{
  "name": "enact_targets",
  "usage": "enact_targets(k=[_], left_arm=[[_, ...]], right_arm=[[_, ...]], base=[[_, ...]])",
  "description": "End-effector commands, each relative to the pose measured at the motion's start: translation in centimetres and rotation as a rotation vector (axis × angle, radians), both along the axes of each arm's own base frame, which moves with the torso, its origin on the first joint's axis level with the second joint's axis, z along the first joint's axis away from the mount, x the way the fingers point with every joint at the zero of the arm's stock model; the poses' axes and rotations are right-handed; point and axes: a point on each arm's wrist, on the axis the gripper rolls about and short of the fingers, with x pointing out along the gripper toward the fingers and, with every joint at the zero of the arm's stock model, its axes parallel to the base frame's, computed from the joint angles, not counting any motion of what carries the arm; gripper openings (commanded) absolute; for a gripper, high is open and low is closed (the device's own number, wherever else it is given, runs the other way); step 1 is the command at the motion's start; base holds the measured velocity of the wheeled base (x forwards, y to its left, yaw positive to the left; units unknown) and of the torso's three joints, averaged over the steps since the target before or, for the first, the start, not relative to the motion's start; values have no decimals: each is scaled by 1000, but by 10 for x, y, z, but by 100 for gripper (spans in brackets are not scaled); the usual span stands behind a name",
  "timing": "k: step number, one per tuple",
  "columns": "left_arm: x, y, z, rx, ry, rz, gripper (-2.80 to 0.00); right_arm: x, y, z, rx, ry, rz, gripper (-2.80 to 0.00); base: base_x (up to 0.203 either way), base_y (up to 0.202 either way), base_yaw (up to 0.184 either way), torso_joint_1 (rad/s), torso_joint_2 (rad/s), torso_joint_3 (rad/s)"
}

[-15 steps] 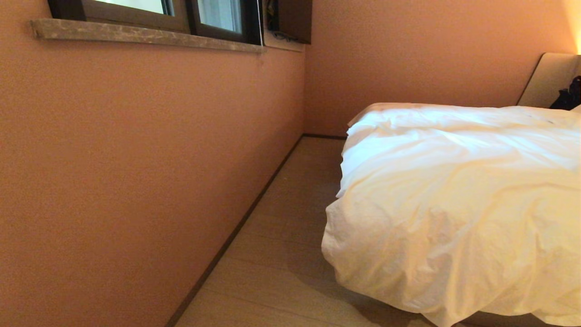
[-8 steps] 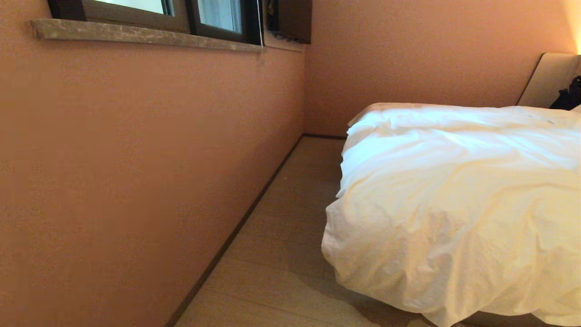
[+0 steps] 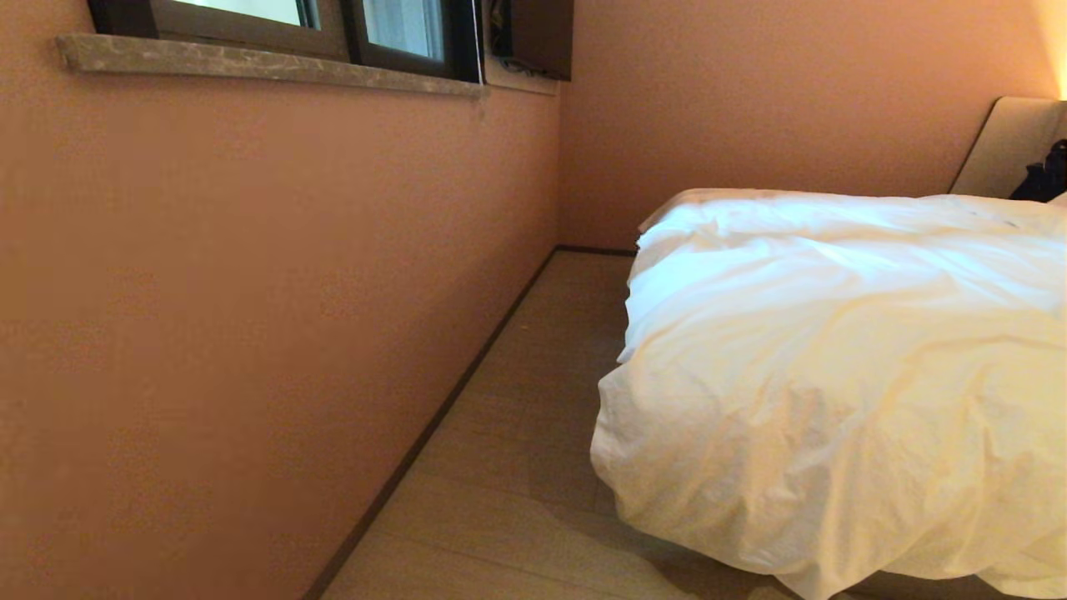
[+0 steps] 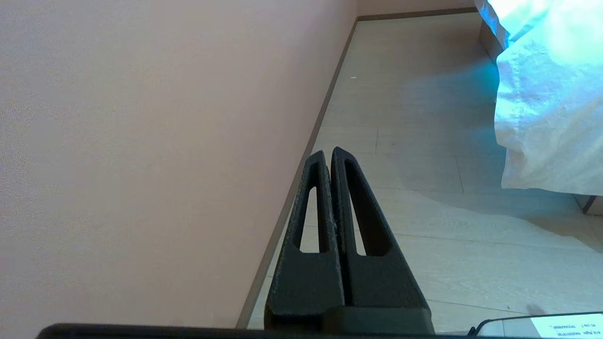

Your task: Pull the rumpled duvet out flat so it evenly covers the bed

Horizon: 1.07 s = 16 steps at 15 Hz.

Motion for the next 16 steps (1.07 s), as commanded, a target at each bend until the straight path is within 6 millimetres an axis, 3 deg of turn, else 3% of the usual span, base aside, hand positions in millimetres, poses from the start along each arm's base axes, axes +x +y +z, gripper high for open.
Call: enact_targets(k=[1,16], left_arm=[[0,0,0,1,1,0,-280],[0,0,0,1,1,0,-280]], right_arm=[[0,0,0,0,1,2,-280],[0,0,0,4,1,2,-280]], base=[[0,0,0,0,0,0],[0,0,0,0,0,0]])
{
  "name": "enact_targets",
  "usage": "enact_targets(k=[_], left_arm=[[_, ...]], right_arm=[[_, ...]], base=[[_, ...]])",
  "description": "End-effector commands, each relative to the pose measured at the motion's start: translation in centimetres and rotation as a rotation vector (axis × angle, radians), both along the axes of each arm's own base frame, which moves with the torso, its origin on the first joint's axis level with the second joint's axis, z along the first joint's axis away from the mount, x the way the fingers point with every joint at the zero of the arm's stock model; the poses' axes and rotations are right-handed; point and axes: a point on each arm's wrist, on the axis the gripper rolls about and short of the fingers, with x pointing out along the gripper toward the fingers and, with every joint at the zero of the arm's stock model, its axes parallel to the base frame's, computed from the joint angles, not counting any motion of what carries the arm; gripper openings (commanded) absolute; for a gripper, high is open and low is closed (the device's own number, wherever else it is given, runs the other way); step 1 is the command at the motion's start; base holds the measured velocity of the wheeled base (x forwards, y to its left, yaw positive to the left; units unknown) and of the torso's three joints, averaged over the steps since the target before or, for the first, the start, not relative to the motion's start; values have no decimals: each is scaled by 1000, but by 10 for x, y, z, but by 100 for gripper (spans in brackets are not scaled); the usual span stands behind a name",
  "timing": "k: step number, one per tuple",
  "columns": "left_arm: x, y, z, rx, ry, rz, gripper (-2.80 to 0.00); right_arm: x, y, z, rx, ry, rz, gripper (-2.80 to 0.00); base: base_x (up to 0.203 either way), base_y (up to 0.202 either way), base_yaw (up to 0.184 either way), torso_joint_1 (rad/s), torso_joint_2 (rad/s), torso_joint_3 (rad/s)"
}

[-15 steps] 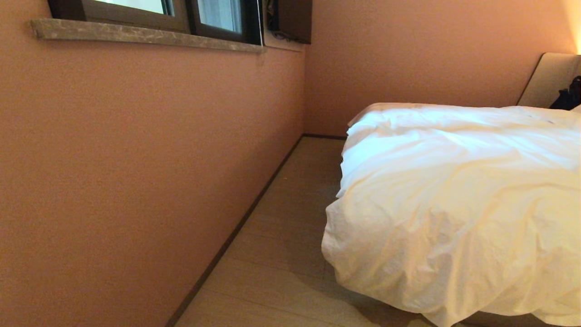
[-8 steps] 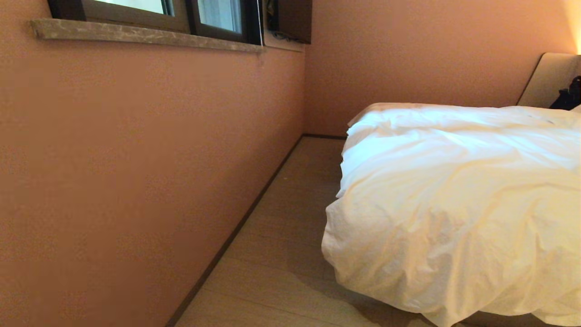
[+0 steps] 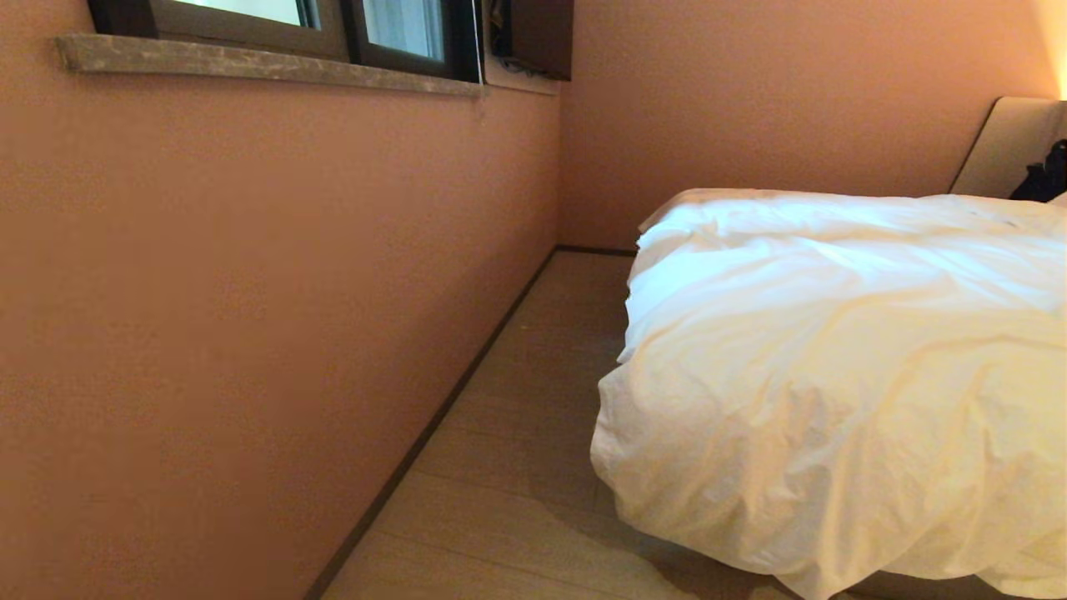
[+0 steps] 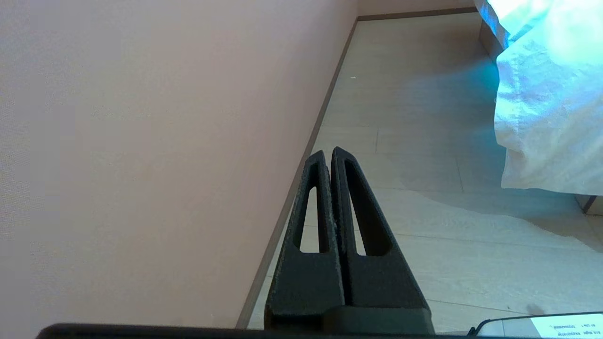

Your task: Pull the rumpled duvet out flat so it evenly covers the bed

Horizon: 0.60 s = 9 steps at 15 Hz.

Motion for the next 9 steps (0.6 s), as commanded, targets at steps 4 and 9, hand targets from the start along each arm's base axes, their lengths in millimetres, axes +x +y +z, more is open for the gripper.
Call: enact_targets(k=[4,9], left_arm=[[0,0,0,1,0,1,-280],[0,0,0,1,0,1,-280]], right_arm=[[0,0,0,-1,1,2,-280],[0,0,0,0,0,0,-280]], base=[[0,0,0,0,0,0],[0,0,0,0,0,0]])
